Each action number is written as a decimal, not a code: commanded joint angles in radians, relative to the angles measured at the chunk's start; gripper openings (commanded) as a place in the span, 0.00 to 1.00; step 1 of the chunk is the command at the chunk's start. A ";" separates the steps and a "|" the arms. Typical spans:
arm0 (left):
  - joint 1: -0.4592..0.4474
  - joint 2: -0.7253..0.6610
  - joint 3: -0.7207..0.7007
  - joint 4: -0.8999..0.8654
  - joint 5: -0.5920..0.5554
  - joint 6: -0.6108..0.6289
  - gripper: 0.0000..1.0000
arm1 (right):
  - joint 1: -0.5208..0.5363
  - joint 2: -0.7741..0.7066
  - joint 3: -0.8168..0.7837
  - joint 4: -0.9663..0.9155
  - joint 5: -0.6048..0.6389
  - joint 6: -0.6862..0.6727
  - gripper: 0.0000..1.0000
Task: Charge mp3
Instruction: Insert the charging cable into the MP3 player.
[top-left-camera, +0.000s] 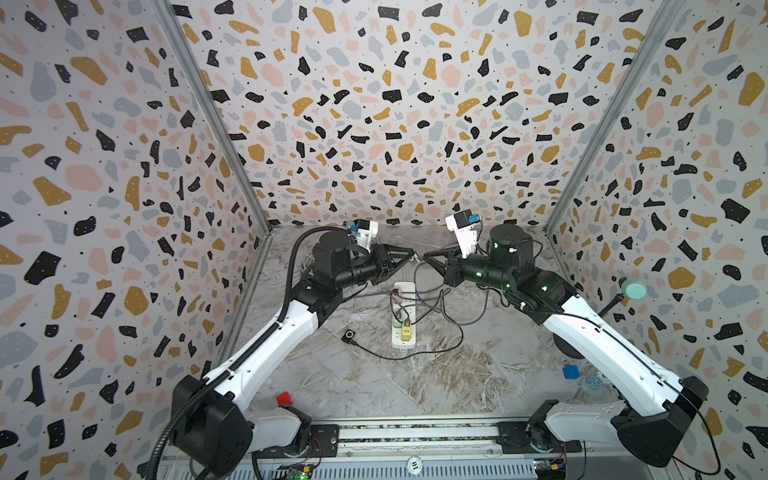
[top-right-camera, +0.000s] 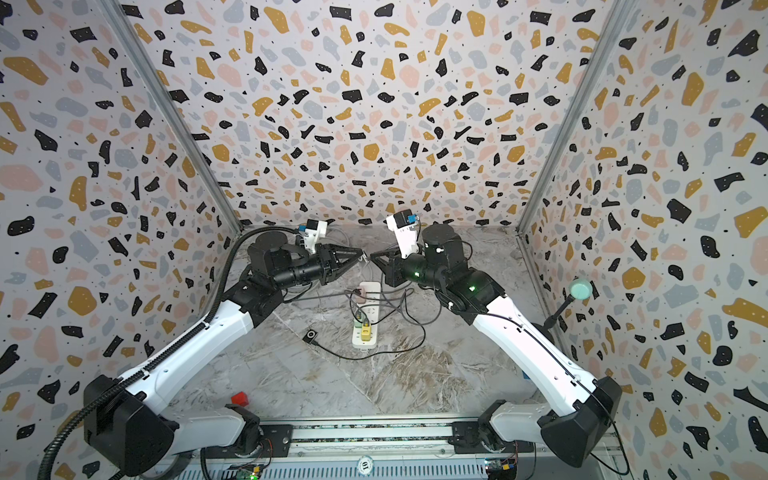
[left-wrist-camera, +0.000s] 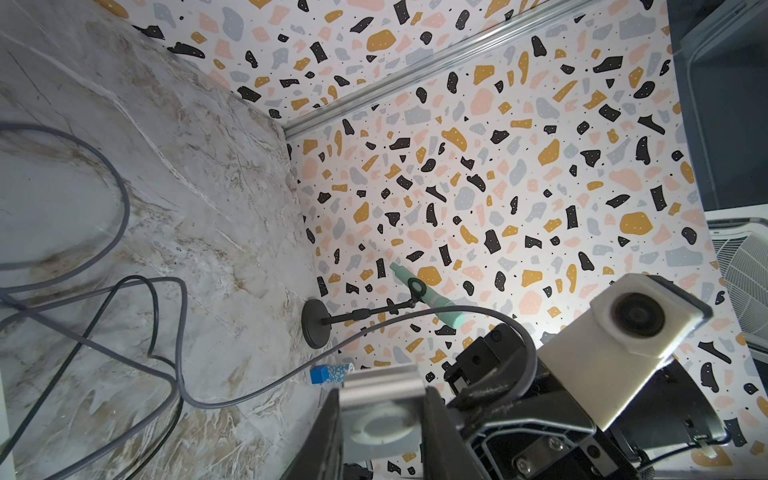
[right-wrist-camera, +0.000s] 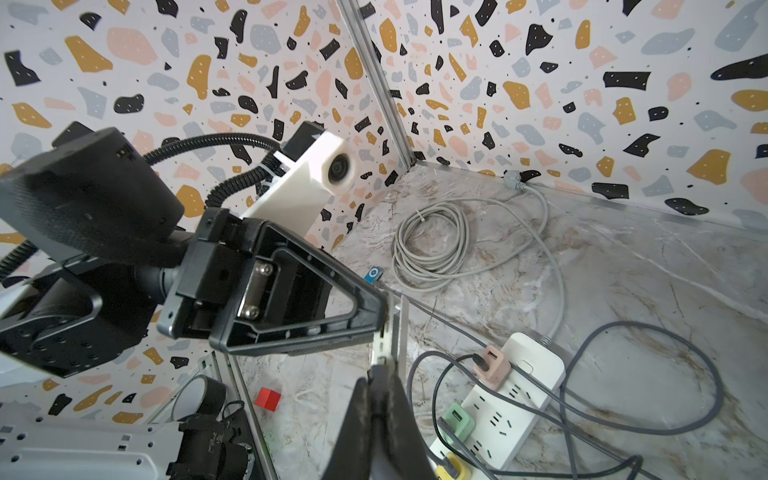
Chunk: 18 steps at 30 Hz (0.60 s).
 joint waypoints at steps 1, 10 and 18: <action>0.002 -0.006 0.022 0.113 0.039 0.002 0.00 | 0.039 0.057 0.048 -0.167 0.020 -0.087 0.00; 0.002 0.002 0.054 0.114 0.047 0.004 0.00 | 0.075 0.141 0.069 -0.230 0.051 -0.111 0.00; 0.001 0.000 0.071 0.199 0.083 -0.020 0.00 | 0.058 0.192 0.023 -0.179 -0.013 -0.064 0.00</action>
